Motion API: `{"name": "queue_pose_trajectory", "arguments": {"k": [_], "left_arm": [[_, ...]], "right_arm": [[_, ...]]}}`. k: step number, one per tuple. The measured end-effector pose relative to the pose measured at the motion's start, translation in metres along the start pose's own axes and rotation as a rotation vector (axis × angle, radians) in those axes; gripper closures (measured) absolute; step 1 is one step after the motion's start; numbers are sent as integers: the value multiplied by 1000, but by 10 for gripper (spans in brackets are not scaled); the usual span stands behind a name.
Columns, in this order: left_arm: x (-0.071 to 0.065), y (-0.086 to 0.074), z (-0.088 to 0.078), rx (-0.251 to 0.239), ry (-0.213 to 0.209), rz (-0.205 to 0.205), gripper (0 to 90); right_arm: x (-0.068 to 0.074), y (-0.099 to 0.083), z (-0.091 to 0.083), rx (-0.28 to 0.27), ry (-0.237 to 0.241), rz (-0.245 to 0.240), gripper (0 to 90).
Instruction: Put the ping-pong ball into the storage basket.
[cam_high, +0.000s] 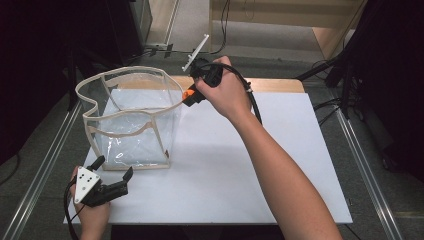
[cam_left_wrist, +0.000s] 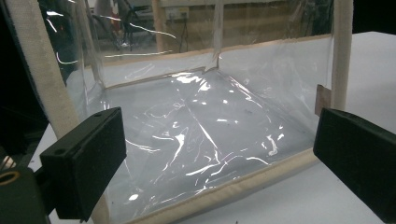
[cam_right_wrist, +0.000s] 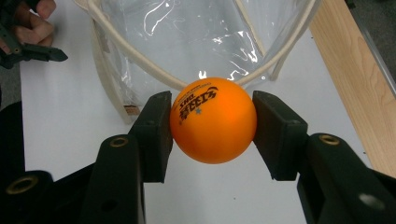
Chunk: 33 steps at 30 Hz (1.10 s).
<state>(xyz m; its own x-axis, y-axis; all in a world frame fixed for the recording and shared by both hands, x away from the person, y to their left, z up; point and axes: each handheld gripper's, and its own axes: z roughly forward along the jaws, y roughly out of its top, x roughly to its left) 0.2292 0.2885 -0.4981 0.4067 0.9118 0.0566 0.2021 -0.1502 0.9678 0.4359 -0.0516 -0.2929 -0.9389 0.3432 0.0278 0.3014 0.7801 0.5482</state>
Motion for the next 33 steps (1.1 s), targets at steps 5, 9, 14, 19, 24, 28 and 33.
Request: {"name": "queue_pose_trajectory", "arguments": {"k": [5,9,14,19,24,28,33], "left_arm": [[0,0,0,2,0,3,31],[0,0,0,2,0,2,30],[0,0,0,3,-1,2,30],[0,0,0,1,0,2,31],[0,0,0,2,-1,2,31],[0,0,0,2,-1,2,30],[1,0,0,2,-1,-1,30]], "right_arm": [[0,3,-3,-5,-5,-6,481],[2,7,-5,-1,-5,-9,481],[3,11,-7,-10,-9,-15,481],[3,15,-7,-19,-9,-19,481],[4,19,-6,-21,-6,-19,481],[5,23,-5,-23,-3,-22,480],[6,27,-3,-24,-3,-30,481]]}}
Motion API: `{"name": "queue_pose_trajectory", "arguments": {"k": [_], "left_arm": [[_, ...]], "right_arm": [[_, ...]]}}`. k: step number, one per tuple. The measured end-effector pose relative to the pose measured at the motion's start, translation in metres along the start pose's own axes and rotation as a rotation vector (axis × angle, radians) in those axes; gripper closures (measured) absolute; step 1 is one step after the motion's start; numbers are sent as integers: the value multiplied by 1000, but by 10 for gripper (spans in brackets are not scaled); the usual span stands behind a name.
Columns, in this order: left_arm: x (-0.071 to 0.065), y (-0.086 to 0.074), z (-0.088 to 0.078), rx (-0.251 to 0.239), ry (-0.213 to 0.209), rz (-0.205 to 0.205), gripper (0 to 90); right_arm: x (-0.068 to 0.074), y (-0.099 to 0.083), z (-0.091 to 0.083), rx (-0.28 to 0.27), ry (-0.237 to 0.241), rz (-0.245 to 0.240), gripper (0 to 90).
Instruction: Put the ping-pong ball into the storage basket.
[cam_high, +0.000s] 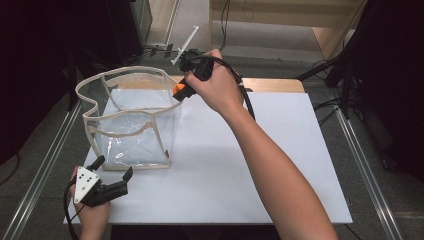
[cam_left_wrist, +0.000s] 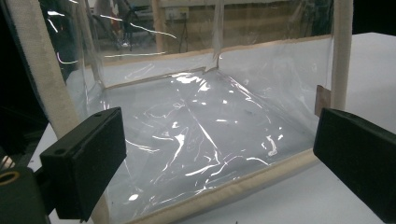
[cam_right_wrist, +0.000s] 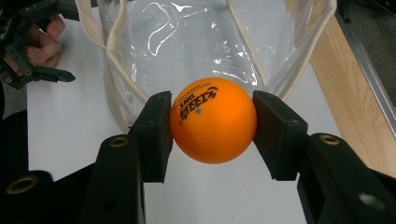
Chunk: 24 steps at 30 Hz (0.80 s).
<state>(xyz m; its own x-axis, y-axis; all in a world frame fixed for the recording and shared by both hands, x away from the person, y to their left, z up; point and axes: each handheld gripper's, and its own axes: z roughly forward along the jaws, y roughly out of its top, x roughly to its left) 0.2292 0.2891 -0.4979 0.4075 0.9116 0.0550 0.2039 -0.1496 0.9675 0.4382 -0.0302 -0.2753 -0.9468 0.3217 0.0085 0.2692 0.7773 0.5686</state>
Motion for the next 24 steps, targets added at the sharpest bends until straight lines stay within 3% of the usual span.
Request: {"name": "queue_pose_trajectory", "arguments": {"k": [24], "left_arm": [[1,0,0,-3,-3,-6,30]], "right_arm": [[1,11,19,17,0,13,476]]}}
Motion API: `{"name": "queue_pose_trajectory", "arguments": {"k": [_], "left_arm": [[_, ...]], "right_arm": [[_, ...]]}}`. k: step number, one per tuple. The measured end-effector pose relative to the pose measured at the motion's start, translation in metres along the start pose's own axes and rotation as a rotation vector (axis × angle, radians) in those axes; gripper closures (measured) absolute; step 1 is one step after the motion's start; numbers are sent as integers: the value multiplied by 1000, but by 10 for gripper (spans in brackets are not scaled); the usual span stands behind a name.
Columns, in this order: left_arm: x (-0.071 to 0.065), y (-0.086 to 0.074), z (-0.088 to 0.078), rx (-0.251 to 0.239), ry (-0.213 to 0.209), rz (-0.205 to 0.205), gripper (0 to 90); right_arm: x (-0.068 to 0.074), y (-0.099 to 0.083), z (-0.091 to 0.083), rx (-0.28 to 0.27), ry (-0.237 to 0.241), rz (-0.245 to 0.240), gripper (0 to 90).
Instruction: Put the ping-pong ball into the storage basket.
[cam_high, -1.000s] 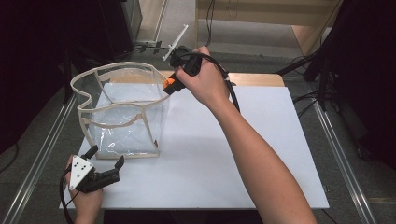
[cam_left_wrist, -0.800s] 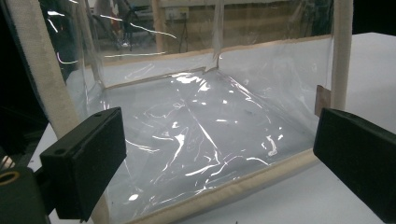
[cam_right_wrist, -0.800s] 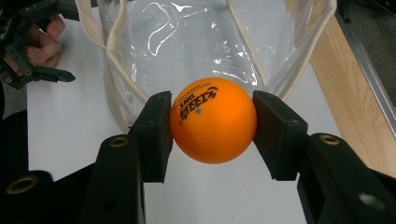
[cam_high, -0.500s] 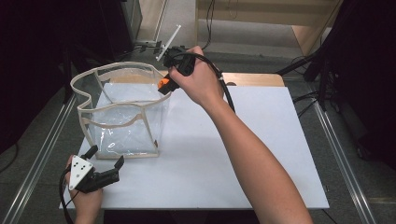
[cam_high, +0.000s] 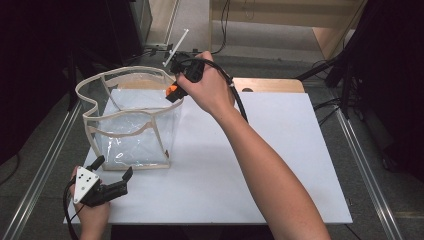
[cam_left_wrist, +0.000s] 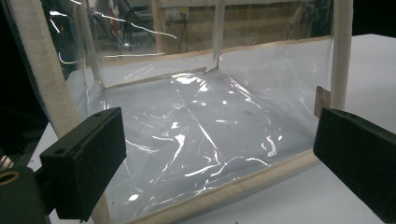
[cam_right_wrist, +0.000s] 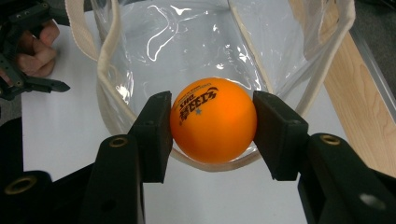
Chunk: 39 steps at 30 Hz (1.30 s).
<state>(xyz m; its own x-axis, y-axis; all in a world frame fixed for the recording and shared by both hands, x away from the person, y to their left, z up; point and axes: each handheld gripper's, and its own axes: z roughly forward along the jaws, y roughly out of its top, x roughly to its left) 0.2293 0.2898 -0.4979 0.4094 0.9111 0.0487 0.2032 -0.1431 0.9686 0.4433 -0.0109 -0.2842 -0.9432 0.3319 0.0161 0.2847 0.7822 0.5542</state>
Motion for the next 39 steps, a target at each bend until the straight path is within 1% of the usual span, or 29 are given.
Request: {"name": "queue_pose_trajectory", "arguments": {"k": [2,5,8,15,17,21,24,27,29,31,33,35,39], "left_arm": [[0,0,0,-1,0,-2,31],[0,0,0,0,0,-1,30],[0,0,0,0,0,0,30],[0,0,0,1,0,2,30],[0,0,0,1,0,2,31],[0,0,0,3,-1,2,31],[0,0,0,4,1,4,31],[0,0,0,4,1,4,31],[-1,0,1,2,2,3,30],[-1,0,1,3,1,3,31],[-1,0,1,3,2,5,30],[-1,0,1,4,2,7,30],[-1,0,1,2,2,4,30]], "right_arm": [[0,-1,1,2,5,4,471],[-2,-2,0,9,-1,12,458],[-2,-3,-1,-2,-3,15,456],[-2,-8,-3,-8,-8,19,398],[-2,-10,-5,-12,0,28,370],[-3,-17,-6,-16,-6,45,296],[-3,-24,-7,-26,-30,48,210],[-3,-31,-8,-35,-40,59,118],[-3,-36,-8,-26,-46,64,86],[-3,-42,-7,-20,-35,71,69],[-4,-47,-6,-18,-33,72,3],[-3,-51,-5,-10,-34,74,3],[-2,-59,-5,-15,-27,77,0]]}}
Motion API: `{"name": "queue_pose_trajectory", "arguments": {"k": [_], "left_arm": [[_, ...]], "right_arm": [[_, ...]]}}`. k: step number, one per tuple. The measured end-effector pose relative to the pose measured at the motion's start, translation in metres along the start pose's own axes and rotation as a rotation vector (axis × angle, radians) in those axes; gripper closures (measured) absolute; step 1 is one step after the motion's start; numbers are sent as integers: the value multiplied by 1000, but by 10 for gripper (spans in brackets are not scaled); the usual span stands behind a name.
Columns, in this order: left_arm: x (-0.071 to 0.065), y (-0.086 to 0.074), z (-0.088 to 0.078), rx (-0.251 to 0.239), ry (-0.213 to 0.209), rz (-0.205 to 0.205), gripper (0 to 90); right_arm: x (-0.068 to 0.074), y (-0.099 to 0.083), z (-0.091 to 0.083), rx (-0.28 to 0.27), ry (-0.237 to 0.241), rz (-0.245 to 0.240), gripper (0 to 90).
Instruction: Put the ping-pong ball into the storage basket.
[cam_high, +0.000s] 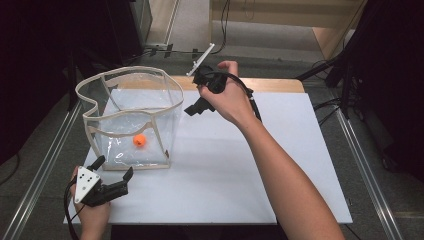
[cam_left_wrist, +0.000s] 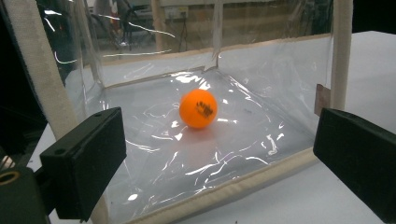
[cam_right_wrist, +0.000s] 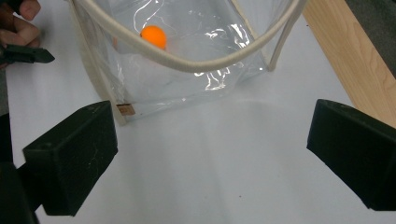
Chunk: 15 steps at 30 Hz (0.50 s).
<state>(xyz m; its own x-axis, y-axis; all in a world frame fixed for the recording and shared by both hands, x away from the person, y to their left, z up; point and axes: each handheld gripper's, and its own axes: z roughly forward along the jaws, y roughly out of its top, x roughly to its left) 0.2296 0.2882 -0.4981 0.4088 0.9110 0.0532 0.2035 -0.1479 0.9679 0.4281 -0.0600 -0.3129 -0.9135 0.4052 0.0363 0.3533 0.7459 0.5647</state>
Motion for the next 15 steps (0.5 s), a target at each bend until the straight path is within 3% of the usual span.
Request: {"name": "queue_pose_trajectory", "arguments": {"k": [15], "left_arm": [[0,0,0,3,0,1,30]], "right_arm": [[4,-19,4,3,-15,1,0]]}}
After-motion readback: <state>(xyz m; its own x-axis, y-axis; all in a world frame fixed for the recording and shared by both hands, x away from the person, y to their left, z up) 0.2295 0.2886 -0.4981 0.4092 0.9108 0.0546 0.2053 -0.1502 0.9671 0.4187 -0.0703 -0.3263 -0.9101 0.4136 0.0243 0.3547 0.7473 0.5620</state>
